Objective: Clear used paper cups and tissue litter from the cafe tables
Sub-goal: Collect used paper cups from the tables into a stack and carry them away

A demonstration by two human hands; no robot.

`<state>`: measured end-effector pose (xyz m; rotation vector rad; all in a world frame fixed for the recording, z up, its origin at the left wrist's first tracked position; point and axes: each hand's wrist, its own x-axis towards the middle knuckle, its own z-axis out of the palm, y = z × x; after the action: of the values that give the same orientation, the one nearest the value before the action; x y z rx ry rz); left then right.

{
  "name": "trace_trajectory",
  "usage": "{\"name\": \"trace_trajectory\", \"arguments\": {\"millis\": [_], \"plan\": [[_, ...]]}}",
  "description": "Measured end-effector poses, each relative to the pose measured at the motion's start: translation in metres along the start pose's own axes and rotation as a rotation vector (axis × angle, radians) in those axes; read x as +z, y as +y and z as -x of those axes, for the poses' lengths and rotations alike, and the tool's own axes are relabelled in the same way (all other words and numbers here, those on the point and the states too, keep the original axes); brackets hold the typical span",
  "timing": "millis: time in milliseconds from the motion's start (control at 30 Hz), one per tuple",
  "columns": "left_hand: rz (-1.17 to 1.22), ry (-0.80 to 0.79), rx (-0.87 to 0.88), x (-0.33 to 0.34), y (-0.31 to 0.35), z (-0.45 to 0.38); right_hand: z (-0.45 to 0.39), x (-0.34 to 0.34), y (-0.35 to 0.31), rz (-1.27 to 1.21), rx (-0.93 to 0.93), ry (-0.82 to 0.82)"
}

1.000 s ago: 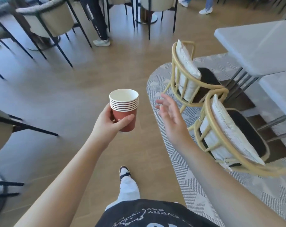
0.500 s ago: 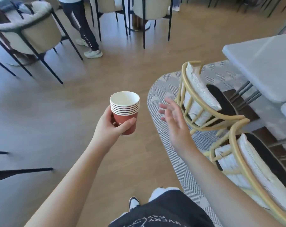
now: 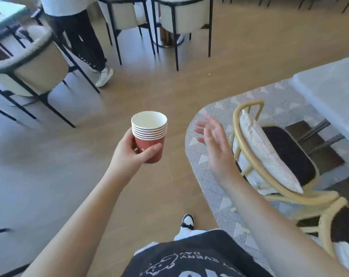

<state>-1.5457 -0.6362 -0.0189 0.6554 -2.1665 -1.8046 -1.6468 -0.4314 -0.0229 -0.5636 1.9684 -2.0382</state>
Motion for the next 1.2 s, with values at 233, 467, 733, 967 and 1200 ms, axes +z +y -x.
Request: {"name": "trace_trajectory", "arguments": {"millis": [233,467,733,967,1200], "plan": [[-0.031,-0.073,0.057,0.023,0.029,-0.125,-0.118,-0.009,-0.002,-0.019,-0.034,0.070],[-0.031,-0.170,0.066,0.033,0.028,-0.262,-0.220,-0.011,0.028,0.037,0.069,0.137],[-0.020,-0.336,0.082,0.023,0.046,-0.429,-0.364,0.011,0.036,0.086,0.085,0.269],[-0.027,-0.417,0.126,0.046,0.068,-0.556,-0.457,-0.002,0.032,0.094,0.111,0.378],[-0.042,-0.533,0.166,0.123,0.085,-0.665,-0.543,-0.068,0.051,0.083,0.118,0.495]]}}
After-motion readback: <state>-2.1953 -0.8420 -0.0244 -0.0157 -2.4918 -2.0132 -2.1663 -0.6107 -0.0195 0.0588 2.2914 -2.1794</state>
